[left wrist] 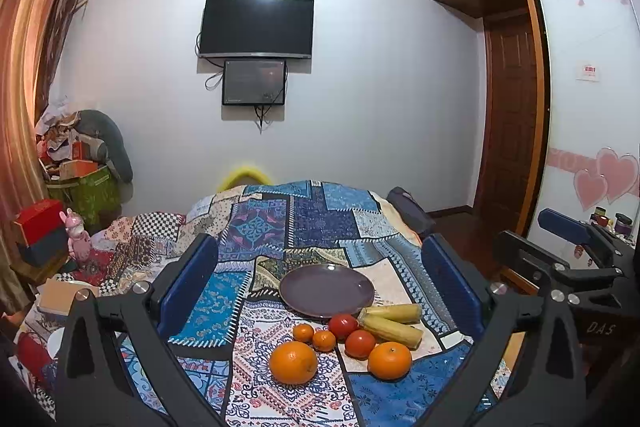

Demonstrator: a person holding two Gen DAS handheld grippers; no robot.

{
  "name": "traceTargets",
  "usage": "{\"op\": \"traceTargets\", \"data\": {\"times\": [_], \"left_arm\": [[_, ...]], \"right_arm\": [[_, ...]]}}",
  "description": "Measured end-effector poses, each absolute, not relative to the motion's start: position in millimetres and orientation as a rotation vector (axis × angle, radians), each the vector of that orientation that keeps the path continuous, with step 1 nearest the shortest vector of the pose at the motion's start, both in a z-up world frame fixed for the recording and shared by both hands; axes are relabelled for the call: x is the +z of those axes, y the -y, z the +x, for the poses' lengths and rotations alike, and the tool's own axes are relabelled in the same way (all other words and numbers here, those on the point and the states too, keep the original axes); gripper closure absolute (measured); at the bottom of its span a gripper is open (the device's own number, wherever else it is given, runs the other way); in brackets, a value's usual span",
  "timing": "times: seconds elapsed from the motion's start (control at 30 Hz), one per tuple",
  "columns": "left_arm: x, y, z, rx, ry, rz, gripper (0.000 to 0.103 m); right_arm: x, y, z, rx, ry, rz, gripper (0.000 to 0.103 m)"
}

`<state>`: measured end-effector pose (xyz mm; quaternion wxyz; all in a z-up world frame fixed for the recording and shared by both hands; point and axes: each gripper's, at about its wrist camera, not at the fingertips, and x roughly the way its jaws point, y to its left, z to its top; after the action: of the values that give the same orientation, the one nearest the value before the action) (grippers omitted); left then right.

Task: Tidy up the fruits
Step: 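Grasp a large orange with the left tool while the right tool grasps another large orange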

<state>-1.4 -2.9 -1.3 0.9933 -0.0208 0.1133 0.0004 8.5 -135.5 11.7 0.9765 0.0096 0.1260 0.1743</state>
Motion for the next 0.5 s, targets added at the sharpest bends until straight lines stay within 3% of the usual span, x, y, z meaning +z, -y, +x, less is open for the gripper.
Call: {"op": "traceTargets", "data": {"times": [0.13, 0.3, 0.37, 0.5], "left_arm": [[-8.6, 1.2, 8.5, -0.018, -0.272, -0.046, 0.017], [-24.5, -7.1, 26.2, -0.032, -0.348, -0.071, 0.03], [-35.1, -12.0, 37.6, -0.039, -0.403, -0.079, 0.041], [-60.8, -19.3, 56.5, -0.048, -0.499, -0.082, 0.049]], "right_arm": [[3.4, 135.5, 17.0, 0.362, -0.297, 0.017, 0.013], [-17.1, 135.0, 33.3, 0.375, -0.386, 0.001, 0.025], [-28.2, 134.4, 40.8, 0.377, -0.43, -0.008, 0.029], [-54.2, 135.7, 56.6, 0.385, -0.53, -0.018, 0.037]]}}
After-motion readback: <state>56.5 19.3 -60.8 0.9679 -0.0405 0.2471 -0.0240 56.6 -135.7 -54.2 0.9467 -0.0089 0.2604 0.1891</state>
